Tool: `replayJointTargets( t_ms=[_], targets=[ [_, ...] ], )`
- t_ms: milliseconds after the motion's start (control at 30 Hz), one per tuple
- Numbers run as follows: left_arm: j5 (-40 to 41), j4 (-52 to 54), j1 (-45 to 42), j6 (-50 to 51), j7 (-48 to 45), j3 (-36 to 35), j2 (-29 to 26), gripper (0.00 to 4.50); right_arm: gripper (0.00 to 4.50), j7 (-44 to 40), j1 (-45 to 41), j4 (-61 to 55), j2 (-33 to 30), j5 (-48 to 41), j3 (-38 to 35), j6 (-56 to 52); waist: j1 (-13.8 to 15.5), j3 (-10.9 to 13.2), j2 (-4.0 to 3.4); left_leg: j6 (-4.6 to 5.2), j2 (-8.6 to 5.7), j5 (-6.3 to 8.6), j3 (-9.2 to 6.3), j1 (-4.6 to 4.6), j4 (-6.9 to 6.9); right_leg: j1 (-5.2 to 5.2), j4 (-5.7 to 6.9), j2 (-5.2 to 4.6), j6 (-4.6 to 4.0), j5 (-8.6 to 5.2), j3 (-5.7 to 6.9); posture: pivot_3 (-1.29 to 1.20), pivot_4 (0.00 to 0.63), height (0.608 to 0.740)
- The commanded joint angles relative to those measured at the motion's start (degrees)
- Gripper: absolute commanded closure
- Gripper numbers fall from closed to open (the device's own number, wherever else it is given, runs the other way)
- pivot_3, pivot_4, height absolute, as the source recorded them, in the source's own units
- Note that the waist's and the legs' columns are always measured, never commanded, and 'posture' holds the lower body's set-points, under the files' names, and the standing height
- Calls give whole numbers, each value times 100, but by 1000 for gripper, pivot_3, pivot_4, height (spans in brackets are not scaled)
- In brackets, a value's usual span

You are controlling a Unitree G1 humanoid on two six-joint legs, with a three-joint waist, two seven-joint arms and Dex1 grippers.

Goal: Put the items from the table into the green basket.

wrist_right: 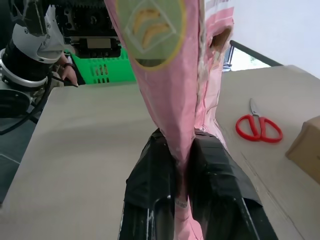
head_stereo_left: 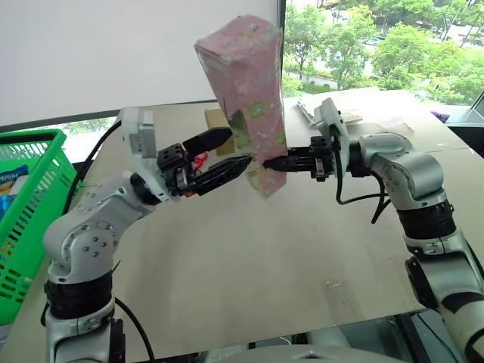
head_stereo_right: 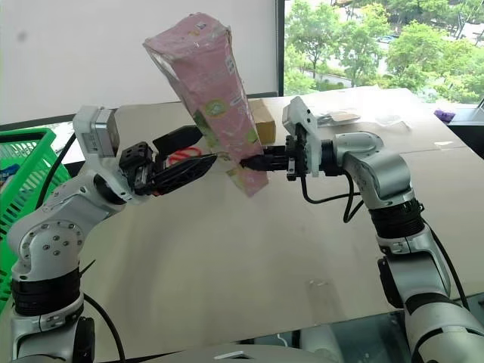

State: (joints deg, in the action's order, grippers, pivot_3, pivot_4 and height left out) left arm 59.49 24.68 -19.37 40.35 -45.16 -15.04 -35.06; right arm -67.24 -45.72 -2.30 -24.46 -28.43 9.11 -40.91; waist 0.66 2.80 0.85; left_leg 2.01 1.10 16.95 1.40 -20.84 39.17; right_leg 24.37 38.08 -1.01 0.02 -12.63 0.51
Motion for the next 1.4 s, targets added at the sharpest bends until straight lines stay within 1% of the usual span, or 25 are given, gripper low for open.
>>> replayJointTargets(
  t_ms=[33,300,433,700,733,767,800,833,867,900,933,1000,1067,1100,1133,1200,1267,1333,1400],
  targets=[
    [-84,70,-89,-100,-116,134,-38,0,4458,-253,-46,-551,58,-373,136,-95,-1,0,0,0,-2,0,-1,0,0,0,0,3,0,0,1,39,0,724],
    [-167,-59,-46,-202,-82,-165,-106,0,4458,-345,60,-824,-30,-724,60,-377,3,0,0,0,7,0,-6,-2,-1,0,-3,6,0,-1,4,41,0,724],
    [-256,-99,-63,-237,-78,-130,-129,0,4458,-442,139,-964,-114,-881,64,-434,15,0,0,1,7,0,-6,-2,-1,-2,-5,4,1,-1,4,39,0,724],
    [-8,56,-138,-103,-140,103,-26,0,4458,-322,172,-1006,-149,-935,117,-454,-2,0,0,1,7,0,-7,-1,-1,-2,-5,6,1,-2,5,29,0,724],
    [75,51,-134,-55,-185,117,-41,568,4500,-296,181,-1011,-146,-940,113,-459,-1,0,0,1,6,0,-7,-2,-1,-2,-5,6,1,-2,6,23,0,724],
    [183,55,-131,16,-266,137,-77,819,4500,-275,191,-1014,-144,-943,108,-463,0,0,0,1,6,0,-7,-2,-1,-2,-5,6,1,-2,6,23,0,724],
    [260,61,-136,67,-325,156,-107,1282,4500,-256,201,-1015,-142,-946,104,-467,-1,0,0,1,7,0,-8,-2,-1,-2,-5,6,1,-2,6,23,0,724],
    [329,69,-141,110,-363,160,-122,1761,4500,-235,212,-1026,-139,-950,102,-474,-4,0,0,0,7,0,-7,-2,-1,-2,-5,5,1,-2,6,15,0,724],
    [360,67,-152,132,-382,170,-131,2356,4500,-219,224,-1033,-138,-951,100,-472,-5,0,0,1,7,0,-7,-2,-1,-2,-5,5,1,-2,5,15,0,724],
    [343,57,-163,134,-380,184,-135,2725,4500,-198,241,-1049,-132,-953,92,-463,-8,0,0,1,7,0,-7,-2,-1,-2,-6,6,2,-2,6,10,0,724],
    [302,22,-184,123,-373,201,-134,3369,4500,-156,258,-1049,-98,-941,68,-406,-10,0,0,1,7,0,-7,-2,-1,-2,-6,6,2,-2,5,10,0,724],
    [180,-48,-230,68,-329,216,-127,4237,4500,-33,260,-980,19,-950,-10,-328,-12,0,0,1,6,0,-7,-2,-1,-2,-6,6,2,-2,5,7,0,724],
    [60,-129,-296,13,-236,219,-91,4322,3513,5,223,-903,61,-1014,-46,-408,-15,0,0,1,4,0,-7,-2,-1,-2,-6,7,2,-2,5,6,0,724],
    [-9,-176,-335,-15,-194,222,-76,4322,3249,32,208,-866,79,-1021,-62,-422,-16,0,0,1,4,0,-7,-1,-1,-2,-5,7,2,-2,5,6,0,724],
    [-65,-197,-356,-37,-157,220,-62,4322,2756,83,211,-858,102,-1019,-87,-414,-18,0,0,1,2,0,-7,0,-1,-3,-5,9,2,-2,6,8,0,724],
    [-266,-308,-439,-134,54,154,-10,4322,1700,457,226,-788,252,-913,-225,-321,-16,0,0,1,1,0,-7,0,-1,-3,-5,9,2,-2,6,12,0,724],
    [-514,-533,-546,-261,326,-92,-98,4322,767,498,287,-748,202,-873,-286,-279,-8,0,0,1,1,0,-7,-1,-1,-3,-5,8,2,-2,5,22,0,724],
    [-776,-810,-648,-338,573,-399,-330,4322,767,520,375,-695,92,-814,-356,-173,-5,0,0,1,1,0,-8,-2,-1,-2,-6,8,2,-2,6,27,0,724],
    [-1173,-1067,-695,-555,666,-655,-675,4322,767,572,423,-625,30,-763,-463,-27,-20,1,0,1,0,0,-8,-4,-1,-2,-8,8,2,-2,7,31,0,724]
  ],
)
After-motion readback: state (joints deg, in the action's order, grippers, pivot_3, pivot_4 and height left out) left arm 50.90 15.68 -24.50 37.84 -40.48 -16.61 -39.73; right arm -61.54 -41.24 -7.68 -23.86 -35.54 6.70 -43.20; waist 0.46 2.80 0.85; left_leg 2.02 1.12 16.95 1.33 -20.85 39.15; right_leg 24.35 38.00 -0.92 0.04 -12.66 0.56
